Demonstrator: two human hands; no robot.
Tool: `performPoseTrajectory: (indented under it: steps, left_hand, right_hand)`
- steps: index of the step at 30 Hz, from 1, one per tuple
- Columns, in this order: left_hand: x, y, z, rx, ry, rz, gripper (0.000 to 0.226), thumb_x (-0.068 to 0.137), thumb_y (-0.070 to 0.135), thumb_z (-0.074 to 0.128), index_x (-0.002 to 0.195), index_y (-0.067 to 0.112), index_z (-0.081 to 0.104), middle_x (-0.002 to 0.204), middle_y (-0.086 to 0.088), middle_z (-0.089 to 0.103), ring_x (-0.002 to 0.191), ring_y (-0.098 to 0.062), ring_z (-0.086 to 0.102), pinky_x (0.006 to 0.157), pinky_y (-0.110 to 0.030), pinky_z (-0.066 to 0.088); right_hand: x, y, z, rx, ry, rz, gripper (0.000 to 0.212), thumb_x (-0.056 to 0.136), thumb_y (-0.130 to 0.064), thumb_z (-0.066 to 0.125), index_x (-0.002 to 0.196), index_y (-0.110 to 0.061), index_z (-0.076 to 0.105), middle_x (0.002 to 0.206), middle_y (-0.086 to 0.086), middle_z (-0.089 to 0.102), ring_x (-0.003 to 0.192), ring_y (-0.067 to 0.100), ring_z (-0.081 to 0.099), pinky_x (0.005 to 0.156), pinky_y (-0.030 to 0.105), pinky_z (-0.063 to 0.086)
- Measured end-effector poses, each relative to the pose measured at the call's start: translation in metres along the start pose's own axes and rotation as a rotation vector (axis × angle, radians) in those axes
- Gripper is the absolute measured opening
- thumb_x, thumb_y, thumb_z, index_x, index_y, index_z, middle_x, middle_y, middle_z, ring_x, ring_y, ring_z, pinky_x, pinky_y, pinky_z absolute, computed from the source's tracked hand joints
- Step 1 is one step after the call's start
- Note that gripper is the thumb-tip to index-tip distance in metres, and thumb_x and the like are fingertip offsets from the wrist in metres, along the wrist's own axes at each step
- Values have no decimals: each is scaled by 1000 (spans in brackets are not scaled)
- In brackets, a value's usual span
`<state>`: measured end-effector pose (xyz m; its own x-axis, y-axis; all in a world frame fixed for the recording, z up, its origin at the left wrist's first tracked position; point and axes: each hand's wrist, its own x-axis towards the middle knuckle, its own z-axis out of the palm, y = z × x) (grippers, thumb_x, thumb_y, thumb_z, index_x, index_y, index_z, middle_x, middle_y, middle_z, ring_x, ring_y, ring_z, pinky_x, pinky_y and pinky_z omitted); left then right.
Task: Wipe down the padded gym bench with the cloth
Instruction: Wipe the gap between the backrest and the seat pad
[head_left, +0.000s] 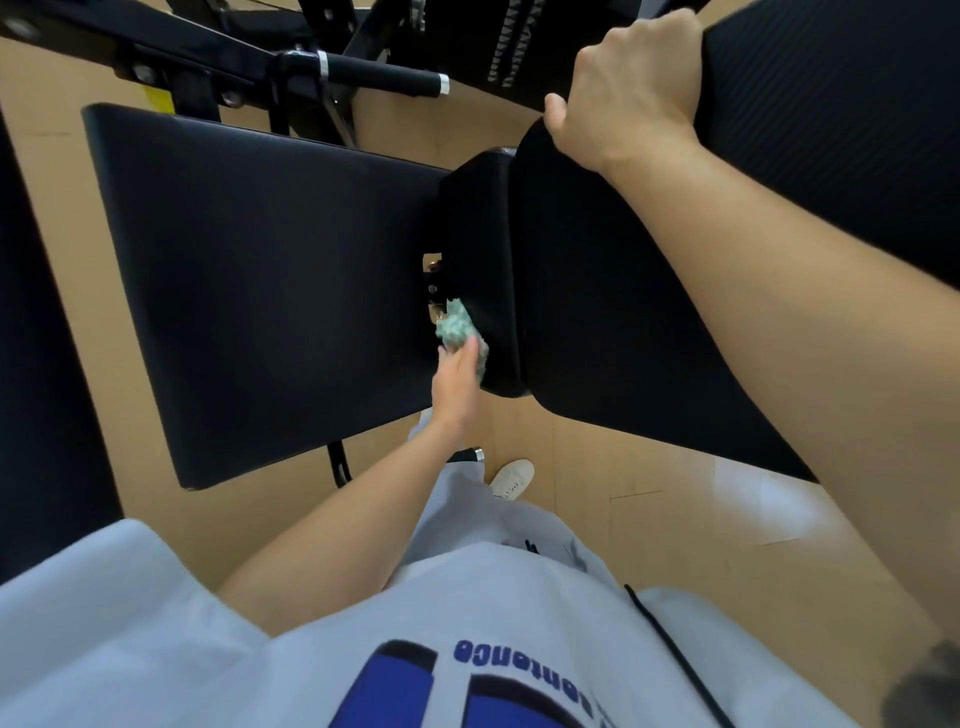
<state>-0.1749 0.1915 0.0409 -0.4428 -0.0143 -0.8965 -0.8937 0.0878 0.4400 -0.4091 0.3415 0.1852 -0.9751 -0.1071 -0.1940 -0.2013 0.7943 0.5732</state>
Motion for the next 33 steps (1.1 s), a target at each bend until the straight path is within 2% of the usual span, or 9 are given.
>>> performPoseTrajectory:
  steps: [3,6,11,14,16,19,23,29,33]
  left_hand:
    - [35,24,6,-186,-60,49,85,78,81,48,144,28,56,141,2,62,135,-20,54,120,-46,38]
    - [82,58,14,-305,-131,88,114,66,93,52,158,27,37,162,-2,41,150,-22,37,127,-47,24]
    - [107,137,13,-193,-218,273,89,87,86,38,157,32,38,158,-5,46,148,-26,41,123,-54,30]
    - [101,160,20,-11,-116,387,63,107,58,23,164,33,12,172,-7,14,160,-28,9,128,-57,9]
    - [110,160,21,41,-84,446,69,104,59,16,164,31,0,174,-2,0,161,-25,-5,127,-60,3]
    - [143,154,15,50,-50,369,86,90,71,19,164,32,1,174,4,-4,160,-22,-11,127,-62,-1]
    - [159,154,9,5,-19,282,68,102,63,23,163,34,19,174,-5,2,160,-27,-4,126,-63,-2]
    - [144,128,11,-10,17,199,71,100,68,27,163,41,8,174,-4,1,160,-26,-5,126,-58,-6]
    - [99,85,22,-17,34,106,76,102,64,29,164,33,-2,174,1,-9,160,-24,-9,126,-56,-7]
  right_hand:
    - [0,-2,0,-26,8,8,72,102,-55,38,55,-1,38,50,9,32,56,25,42,64,38,32]
    - [0,-1,1,-24,8,10,72,103,-55,38,55,-1,39,50,9,32,56,25,42,65,39,32]
    - [2,1,0,22,-8,-12,71,103,-55,37,57,-1,36,53,11,32,62,27,45,68,39,33]
    - [4,0,-1,18,-12,0,71,102,-56,37,57,-1,36,54,12,32,63,28,45,71,40,39]
    - [3,-1,0,23,-13,4,71,102,-56,37,58,-1,35,53,12,30,63,29,45,72,40,41]
    - [3,-1,1,7,-11,14,71,103,-55,37,57,-1,37,52,11,31,61,28,44,70,40,38]
    - [3,-3,2,-22,-2,27,72,102,-55,37,55,-1,37,50,10,32,58,28,43,66,40,35]
    - [0,-5,5,23,27,42,66,102,-54,42,62,-2,39,55,11,29,67,32,53,65,40,34]
    - [0,-3,5,0,42,43,71,103,-54,39,55,-1,35,51,11,30,61,29,44,68,41,37]
